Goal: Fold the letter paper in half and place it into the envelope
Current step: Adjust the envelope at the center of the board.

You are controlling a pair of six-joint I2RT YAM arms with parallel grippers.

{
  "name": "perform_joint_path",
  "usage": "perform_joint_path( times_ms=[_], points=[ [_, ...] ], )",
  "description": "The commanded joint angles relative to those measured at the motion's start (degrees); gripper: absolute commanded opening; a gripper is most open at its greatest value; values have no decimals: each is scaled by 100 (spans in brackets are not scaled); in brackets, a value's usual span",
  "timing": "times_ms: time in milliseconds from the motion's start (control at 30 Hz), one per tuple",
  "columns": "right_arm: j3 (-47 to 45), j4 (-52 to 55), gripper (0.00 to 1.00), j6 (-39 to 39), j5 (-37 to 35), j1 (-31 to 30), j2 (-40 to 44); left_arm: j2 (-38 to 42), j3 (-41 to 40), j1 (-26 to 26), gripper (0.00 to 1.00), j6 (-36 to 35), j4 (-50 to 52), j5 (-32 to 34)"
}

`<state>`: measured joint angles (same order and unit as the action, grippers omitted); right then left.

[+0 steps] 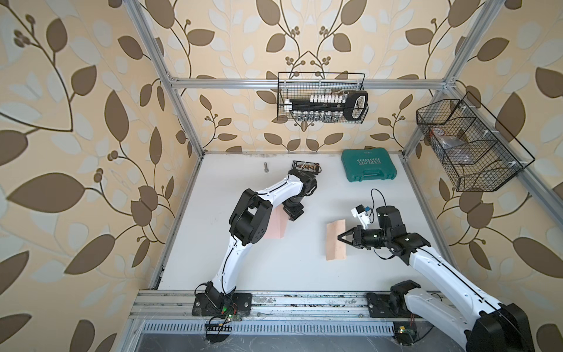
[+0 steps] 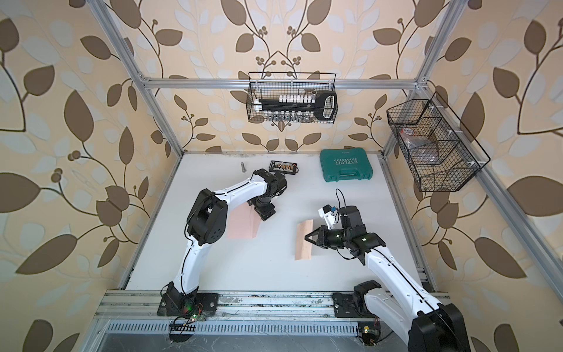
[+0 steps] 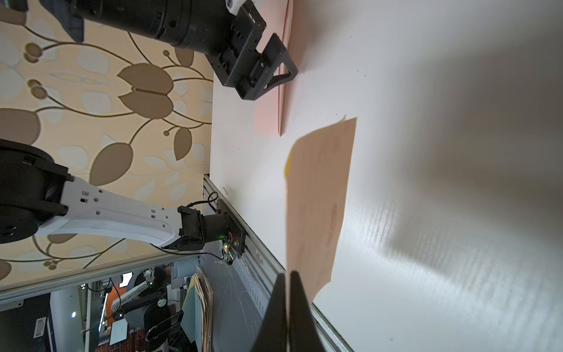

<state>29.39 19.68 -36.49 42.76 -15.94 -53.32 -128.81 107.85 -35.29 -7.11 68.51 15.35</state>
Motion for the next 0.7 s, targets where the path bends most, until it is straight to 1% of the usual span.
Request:
perform_joint_path(
  times_ms=[0,100,167,233,300,367,500,667],
  points=[
    [-155,131,0,-63,-87,39,218,624,-93,416,87,676,-192,-511],
    [-254,160,0,-128,-103,55,328,1092,-495,931,84,973,-844,-818],
    [-293,168,0,-184,-101,58,370,1188,-644,1314,81,1070,-1105,-1039],
    [-302,164,0,-225,-110,64,384,1126,-654,1647,74,1140,-1197,-1253],
    [-270,194,0,-228,-132,65,351,1001,-606,1815,66,1114,-1221,-1343],
    [-227,218,0,-236,-158,65,294,980,-612,1895,62,1140,-1318,-1464],
    [-128,198,0,-286,-183,64,174,1195,-951,2241,53,1557,-1788,-1751],
    [-73,165,0,-347,-238,60,104,1332,-1219,2727,45,1516,-1865,-1588]
  ],
)
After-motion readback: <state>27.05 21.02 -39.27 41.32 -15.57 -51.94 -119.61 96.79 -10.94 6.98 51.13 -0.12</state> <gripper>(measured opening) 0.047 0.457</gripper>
